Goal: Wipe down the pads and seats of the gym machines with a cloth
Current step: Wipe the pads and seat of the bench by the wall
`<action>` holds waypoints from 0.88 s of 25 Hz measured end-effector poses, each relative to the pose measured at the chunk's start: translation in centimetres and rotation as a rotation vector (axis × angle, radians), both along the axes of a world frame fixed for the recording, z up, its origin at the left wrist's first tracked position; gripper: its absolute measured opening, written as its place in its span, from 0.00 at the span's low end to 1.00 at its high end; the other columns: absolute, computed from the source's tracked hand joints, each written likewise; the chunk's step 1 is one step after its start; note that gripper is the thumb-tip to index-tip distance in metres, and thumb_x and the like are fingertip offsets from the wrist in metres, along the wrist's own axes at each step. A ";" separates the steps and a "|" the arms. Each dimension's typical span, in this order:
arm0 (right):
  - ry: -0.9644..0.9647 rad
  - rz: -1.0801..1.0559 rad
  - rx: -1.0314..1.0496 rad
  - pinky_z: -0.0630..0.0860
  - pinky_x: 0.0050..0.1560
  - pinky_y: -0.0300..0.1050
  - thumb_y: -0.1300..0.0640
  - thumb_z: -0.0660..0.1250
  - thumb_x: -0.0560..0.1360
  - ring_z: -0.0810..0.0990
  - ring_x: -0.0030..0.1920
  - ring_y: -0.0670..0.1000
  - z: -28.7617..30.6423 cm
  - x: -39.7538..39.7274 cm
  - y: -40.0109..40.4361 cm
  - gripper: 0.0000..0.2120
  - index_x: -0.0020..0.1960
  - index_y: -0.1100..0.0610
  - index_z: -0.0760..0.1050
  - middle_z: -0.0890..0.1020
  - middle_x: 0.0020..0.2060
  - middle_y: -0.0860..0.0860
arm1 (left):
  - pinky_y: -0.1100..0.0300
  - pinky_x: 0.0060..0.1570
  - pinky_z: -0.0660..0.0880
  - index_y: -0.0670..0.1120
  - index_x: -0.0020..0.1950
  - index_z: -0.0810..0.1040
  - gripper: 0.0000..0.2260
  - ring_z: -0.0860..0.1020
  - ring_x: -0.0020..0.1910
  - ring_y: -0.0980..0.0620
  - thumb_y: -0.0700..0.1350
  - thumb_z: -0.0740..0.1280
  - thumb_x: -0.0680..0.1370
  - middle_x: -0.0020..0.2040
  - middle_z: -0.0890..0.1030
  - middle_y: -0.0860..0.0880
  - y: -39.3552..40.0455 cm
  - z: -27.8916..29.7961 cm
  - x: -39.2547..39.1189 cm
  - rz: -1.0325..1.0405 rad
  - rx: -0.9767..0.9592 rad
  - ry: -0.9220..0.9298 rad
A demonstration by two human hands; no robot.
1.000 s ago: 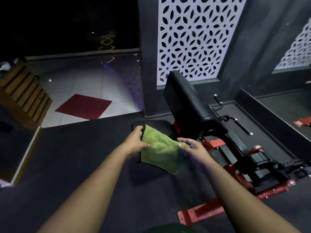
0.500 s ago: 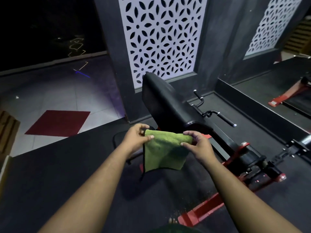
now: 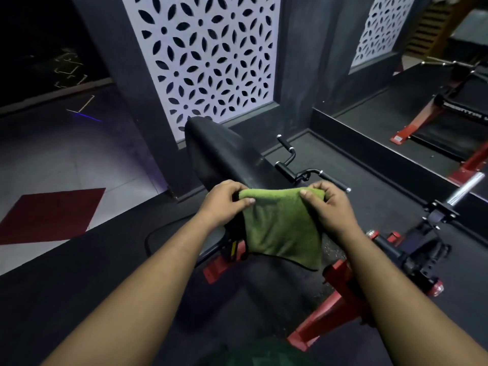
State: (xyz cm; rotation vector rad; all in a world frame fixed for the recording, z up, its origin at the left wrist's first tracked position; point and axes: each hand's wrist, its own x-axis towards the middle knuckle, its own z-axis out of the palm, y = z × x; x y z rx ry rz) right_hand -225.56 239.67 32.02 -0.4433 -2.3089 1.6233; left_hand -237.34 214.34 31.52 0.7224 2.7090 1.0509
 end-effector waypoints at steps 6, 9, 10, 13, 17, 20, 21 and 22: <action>0.058 -0.308 0.502 0.77 0.42 0.48 0.44 0.76 0.71 0.81 0.41 0.50 4.8 -4.9 0.7 0.09 0.45 0.48 0.80 0.84 0.39 0.47 | 0.54 0.64 0.74 0.51 0.65 0.79 0.20 0.77 0.62 0.52 0.58 0.71 0.77 0.63 0.80 0.51 2.9 -2.0 -8.0 0.009 -0.009 -0.041; -0.107 -0.198 0.733 0.72 0.41 0.47 0.43 0.74 0.73 0.82 0.47 0.56 1.8 -7.3 -3.3 0.13 0.50 0.51 0.81 0.85 0.44 0.51 | 0.50 0.67 0.71 0.51 0.70 0.75 0.24 0.72 0.69 0.48 0.61 0.69 0.78 0.70 0.74 0.50 2.8 -3.7 -11.6 -0.041 -0.104 0.011; -0.212 -0.074 0.757 0.72 0.43 0.46 0.38 0.72 0.73 0.82 0.49 0.56 0.1 -8.0 -4.8 0.16 0.51 0.50 0.82 0.85 0.46 0.51 | 0.49 0.69 0.70 0.50 0.72 0.74 0.26 0.70 0.72 0.47 0.62 0.68 0.78 0.72 0.72 0.49 2.8 -4.3 -12.7 -0.057 -0.147 0.038; -0.334 0.064 0.614 0.71 0.49 0.45 0.20 0.56 0.69 0.80 0.52 0.54 -3.8 -9.6 -7.0 0.36 0.51 0.49 0.84 0.83 0.45 0.47 | 0.45 0.74 0.62 0.50 0.76 0.70 0.31 0.62 0.78 0.45 0.65 0.65 0.78 0.78 0.65 0.46 2.8 -6.2 -15.5 -0.102 -0.262 0.116; -0.698 -0.096 0.525 0.61 0.74 0.63 0.17 0.50 0.66 0.59 0.77 0.58 -6.4 -11.2 -5.8 0.47 0.78 0.39 0.59 0.63 0.77 0.50 | 0.37 0.78 0.47 0.50 0.80 0.61 0.36 0.47 0.82 0.47 0.69 0.56 0.78 0.83 0.53 0.46 3.2 -7.8 -18.2 -0.147 -0.309 0.139; -0.818 -0.047 0.395 0.54 0.77 0.64 0.12 0.45 0.57 0.52 0.80 0.62 -7.8 -12.4 -5.5 0.56 0.80 0.38 0.52 0.56 0.81 0.54 | 0.31 0.74 0.38 0.51 0.81 0.59 0.37 0.42 0.82 0.47 0.72 0.51 0.78 0.83 0.51 0.46 4.8 -8.0 -18.9 -0.164 -0.324 0.137; -0.827 -0.054 0.373 0.53 0.78 0.62 0.13 0.47 0.60 0.52 0.80 0.63 -8.0 -13.0 -5.3 0.54 0.80 0.38 0.52 0.56 0.81 0.54 | 0.29 0.72 0.36 0.52 0.81 0.59 0.37 0.42 0.82 0.47 0.73 0.49 0.78 0.83 0.52 0.47 5.4 -8.2 -18.8 -0.164 -0.348 0.158; -0.837 -0.051 0.363 0.52 0.79 0.61 0.16 0.49 0.64 0.52 0.80 0.63 -7.9 -13.5 -5.1 0.49 0.80 0.38 0.53 0.56 0.81 0.54 | 0.28 0.71 0.35 0.52 0.80 0.60 0.38 0.43 0.82 0.46 0.73 0.48 0.78 0.83 0.53 0.47 5.7 -8.4 -18.5 -0.150 -0.365 0.189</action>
